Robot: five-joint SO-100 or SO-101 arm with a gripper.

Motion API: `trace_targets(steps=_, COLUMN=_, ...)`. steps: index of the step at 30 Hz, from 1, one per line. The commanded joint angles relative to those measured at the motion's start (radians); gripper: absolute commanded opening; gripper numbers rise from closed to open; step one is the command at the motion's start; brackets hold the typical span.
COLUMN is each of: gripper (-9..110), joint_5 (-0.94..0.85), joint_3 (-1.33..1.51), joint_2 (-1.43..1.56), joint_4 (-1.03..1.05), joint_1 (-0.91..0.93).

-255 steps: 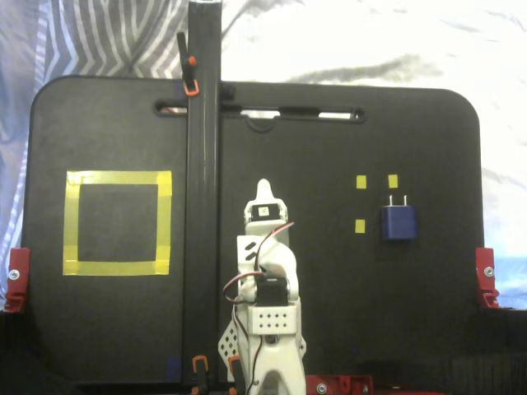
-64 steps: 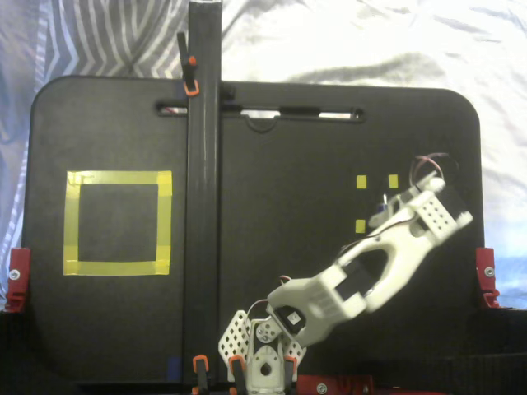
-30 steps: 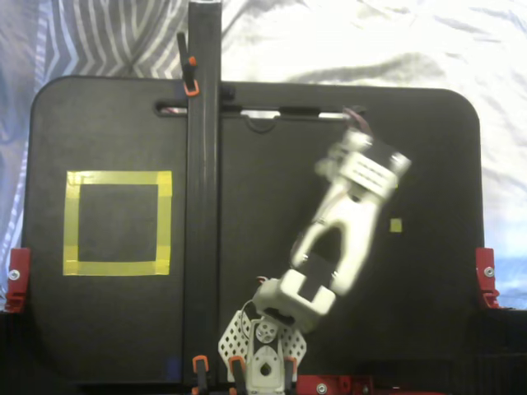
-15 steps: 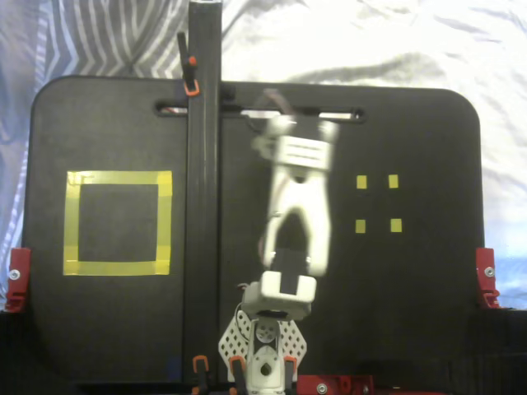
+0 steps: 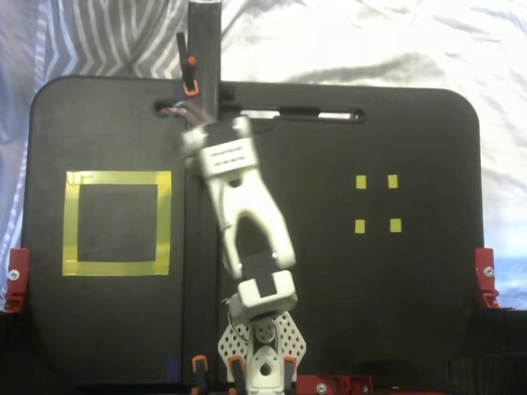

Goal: Grasp a block and put it in the designated area.

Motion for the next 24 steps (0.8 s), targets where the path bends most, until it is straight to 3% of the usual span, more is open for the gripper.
trace_targets(steps=1, gripper=13, joint_5=0.051, joint_3=-0.005, joint_2=0.038, joint_4=0.009, joint_1=-0.071)
trace_targets(steps=24, gripper=13, joint_5=0.359, joint_3=-0.005, joint_2=-0.077, joint_4=-0.020, joint_1=-0.446)
